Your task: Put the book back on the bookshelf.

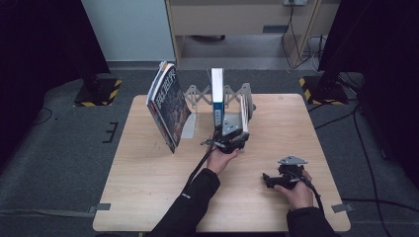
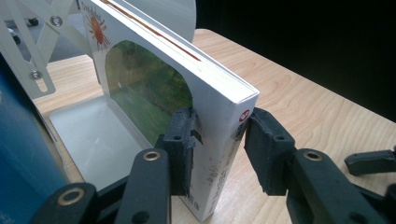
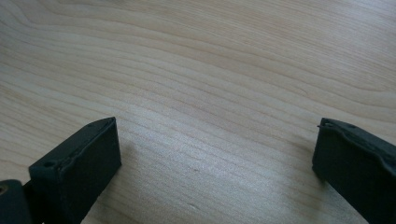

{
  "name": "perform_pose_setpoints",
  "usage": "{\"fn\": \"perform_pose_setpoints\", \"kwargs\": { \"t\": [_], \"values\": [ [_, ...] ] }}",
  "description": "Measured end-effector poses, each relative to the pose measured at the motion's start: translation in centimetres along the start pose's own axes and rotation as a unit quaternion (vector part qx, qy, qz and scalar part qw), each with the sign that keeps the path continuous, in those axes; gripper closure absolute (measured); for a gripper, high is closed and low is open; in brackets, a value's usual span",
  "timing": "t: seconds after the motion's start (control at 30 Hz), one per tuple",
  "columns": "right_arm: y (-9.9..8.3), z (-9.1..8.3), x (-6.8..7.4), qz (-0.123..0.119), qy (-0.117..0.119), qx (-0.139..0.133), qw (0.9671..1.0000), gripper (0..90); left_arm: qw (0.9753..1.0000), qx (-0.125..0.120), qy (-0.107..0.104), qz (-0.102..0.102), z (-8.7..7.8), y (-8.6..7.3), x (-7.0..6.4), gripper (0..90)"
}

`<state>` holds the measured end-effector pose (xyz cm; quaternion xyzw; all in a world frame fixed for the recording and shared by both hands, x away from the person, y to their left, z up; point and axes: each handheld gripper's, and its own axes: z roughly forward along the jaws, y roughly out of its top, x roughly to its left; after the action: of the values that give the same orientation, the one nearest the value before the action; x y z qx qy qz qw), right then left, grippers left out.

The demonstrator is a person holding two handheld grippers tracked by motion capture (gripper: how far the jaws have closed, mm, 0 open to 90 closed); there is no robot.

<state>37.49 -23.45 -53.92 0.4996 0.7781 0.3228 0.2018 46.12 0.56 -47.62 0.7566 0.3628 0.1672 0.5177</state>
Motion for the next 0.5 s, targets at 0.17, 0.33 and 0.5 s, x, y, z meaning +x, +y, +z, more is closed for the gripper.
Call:
{"fn": "perform_pose_setpoints", "kwargs": {
  "t": [0.17,0.33,0.5],
  "values": [
    [0.0,0.0,0.0,0.000,0.000,0.000,1.0000,1.2,1.0000,0.002,0.004,0.001,0.4,0.3,0.1,61.7],
    [0.0,0.0,0.0,0.000,0.000,0.000,1.0000,1.2,1.0000,0.001,0.006,-0.005,0.9,0.5,0.2,61.7],
    [0.0,0.0,0.0,0.000,0.000,0.000,1.0000,1.2,0.9999,0.001,0.008,-0.010,1.2,0.6,0.3,61.3]
  ]
}}
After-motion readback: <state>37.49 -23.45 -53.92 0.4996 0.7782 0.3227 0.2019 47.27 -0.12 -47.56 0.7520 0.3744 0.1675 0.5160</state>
